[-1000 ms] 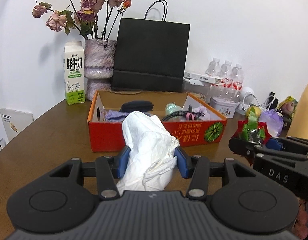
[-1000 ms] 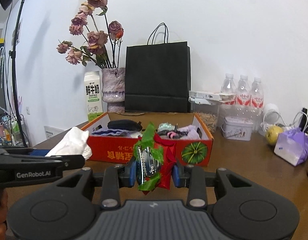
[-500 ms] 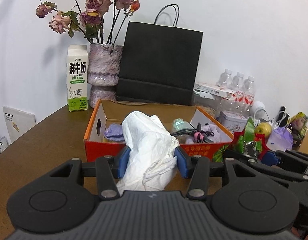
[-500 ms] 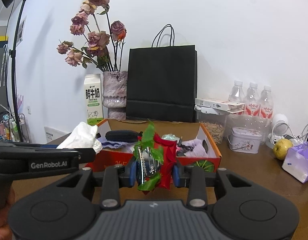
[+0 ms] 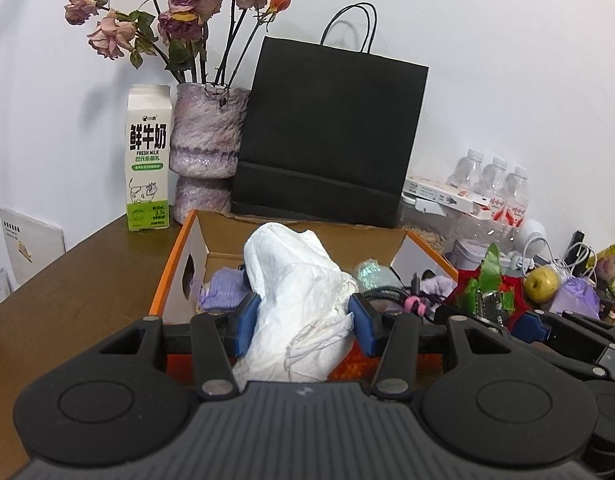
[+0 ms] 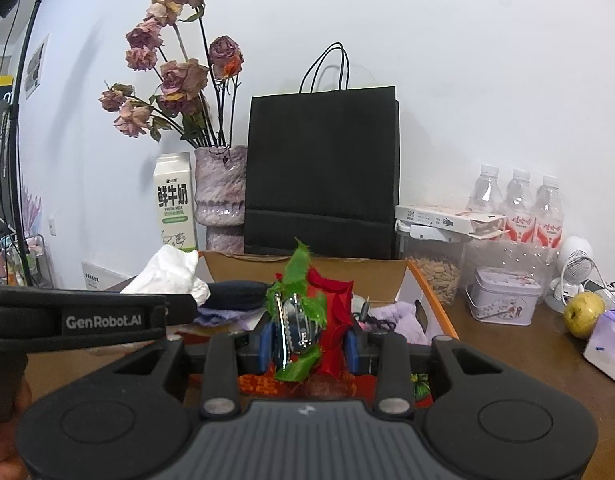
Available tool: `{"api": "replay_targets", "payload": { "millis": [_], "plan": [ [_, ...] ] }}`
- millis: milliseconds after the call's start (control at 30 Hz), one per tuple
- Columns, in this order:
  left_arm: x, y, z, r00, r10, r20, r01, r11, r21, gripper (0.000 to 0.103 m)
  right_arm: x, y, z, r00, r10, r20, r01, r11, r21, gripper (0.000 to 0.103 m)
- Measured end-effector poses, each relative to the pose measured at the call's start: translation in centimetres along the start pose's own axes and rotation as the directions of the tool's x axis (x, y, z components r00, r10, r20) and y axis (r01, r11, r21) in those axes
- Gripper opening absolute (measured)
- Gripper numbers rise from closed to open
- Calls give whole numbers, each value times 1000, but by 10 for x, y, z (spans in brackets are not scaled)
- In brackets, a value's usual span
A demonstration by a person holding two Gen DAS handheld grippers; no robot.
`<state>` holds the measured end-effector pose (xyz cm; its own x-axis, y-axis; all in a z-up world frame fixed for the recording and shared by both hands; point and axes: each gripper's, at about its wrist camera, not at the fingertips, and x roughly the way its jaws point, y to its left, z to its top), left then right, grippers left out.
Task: Organize objects
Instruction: 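Carry the white cloth and gift bow with both grippers over the box, then lower the cloth and bow into the box and open both grippers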
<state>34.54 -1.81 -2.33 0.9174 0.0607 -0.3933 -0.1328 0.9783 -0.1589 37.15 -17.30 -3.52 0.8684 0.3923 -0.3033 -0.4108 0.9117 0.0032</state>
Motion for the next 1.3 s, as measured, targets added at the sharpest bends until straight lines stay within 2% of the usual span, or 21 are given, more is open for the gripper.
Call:
{"api": "replay_targets", "payload": {
  "millis": [767, 1133, 1200, 1267, 1300],
  "plan": [
    [63, 16, 38, 999, 19, 31, -19, 1000, -7, 50, 85, -7, 25, 1000, 4, 12, -4, 1000, 1, 33],
    [92, 22, 50, 1000, 3, 25, -4, 1000, 7, 50, 117, -11, 28, 1000, -11, -12, 11, 1000, -7, 33],
    [96, 23, 50, 1000, 1, 23, -1, 1000, 9, 55, 122, -13, 27, 1000, -17, -20, 17, 1000, -1, 34],
    [99, 23, 50, 1000, -1, 20, 1, 1000, 13, 64, 127, -16, 24, 999, -15, -38, 15, 1000, 4, 36],
    [100, 23, 51, 1000, 1, 22, -1, 1000, 19, 73, 129, -17, 23, 999, -17, -45, 17, 1000, 6, 39]
  ]
}}
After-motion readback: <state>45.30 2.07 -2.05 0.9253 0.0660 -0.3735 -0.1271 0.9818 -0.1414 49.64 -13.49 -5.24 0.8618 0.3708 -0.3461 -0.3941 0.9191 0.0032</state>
